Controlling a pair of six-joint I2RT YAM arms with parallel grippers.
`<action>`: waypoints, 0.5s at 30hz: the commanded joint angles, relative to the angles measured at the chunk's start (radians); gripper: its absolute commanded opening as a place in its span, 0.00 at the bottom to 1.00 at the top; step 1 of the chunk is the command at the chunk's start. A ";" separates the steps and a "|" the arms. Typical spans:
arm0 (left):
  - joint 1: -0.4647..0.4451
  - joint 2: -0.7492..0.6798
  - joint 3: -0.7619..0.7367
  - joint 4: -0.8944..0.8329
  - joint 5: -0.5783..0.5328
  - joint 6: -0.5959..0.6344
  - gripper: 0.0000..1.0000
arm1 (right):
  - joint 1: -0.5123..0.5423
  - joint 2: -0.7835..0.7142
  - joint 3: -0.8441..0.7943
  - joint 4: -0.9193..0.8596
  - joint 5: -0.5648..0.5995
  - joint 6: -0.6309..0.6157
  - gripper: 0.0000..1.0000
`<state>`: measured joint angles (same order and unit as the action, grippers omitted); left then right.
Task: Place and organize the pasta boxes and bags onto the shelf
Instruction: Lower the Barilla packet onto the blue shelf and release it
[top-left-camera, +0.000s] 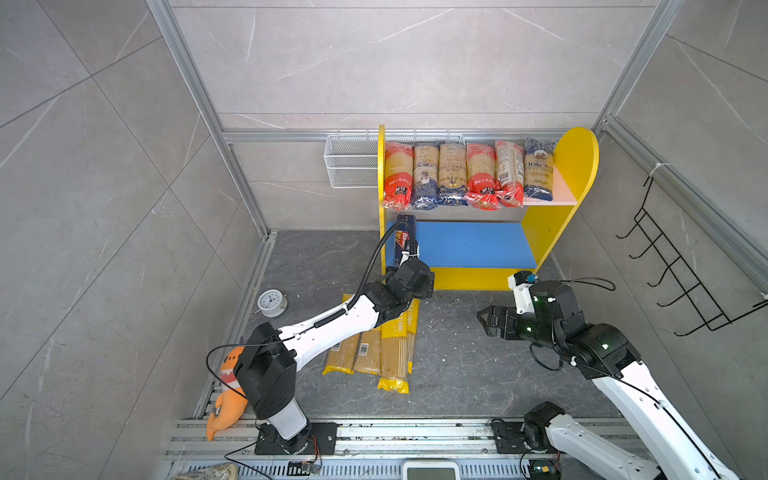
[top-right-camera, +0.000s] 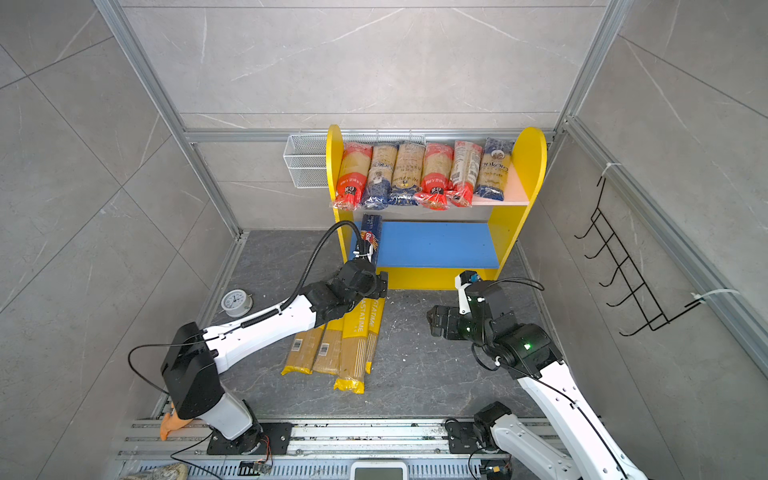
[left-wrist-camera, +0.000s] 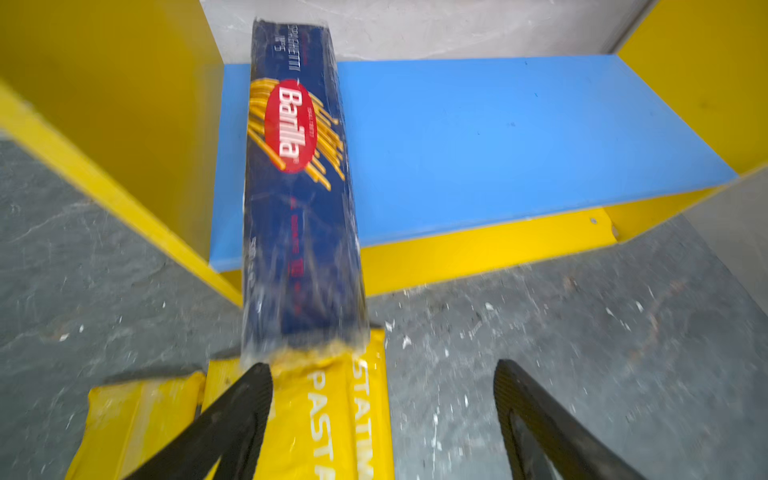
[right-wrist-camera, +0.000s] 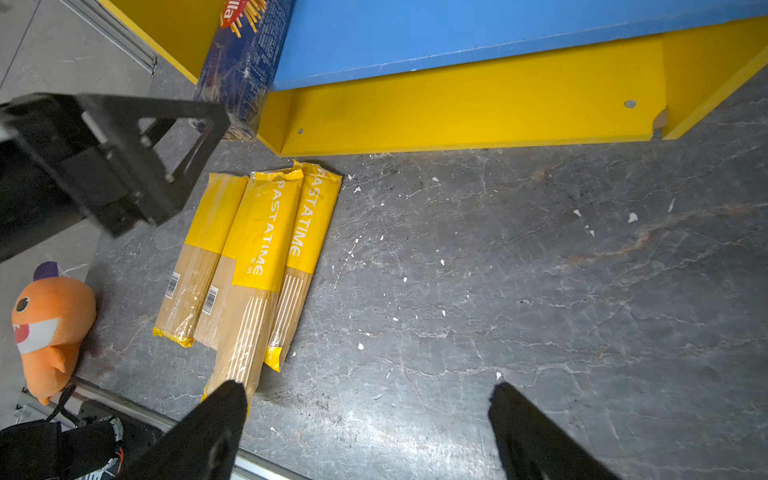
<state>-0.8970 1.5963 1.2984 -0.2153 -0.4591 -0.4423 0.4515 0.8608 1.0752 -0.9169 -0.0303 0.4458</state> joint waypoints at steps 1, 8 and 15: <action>-0.001 -0.114 -0.049 -0.005 0.016 -0.015 0.86 | 0.005 0.000 -0.014 -0.007 -0.017 0.045 0.95; -0.042 -0.330 -0.186 -0.121 -0.038 -0.046 0.86 | 0.017 0.011 -0.101 0.075 -0.089 0.120 0.95; -0.043 -0.575 -0.390 -0.211 -0.110 -0.138 0.86 | 0.150 0.084 -0.136 0.152 -0.045 0.186 1.00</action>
<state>-0.9421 1.0851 0.9504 -0.3637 -0.5083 -0.5190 0.5560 0.9211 0.9508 -0.8234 -0.0933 0.5858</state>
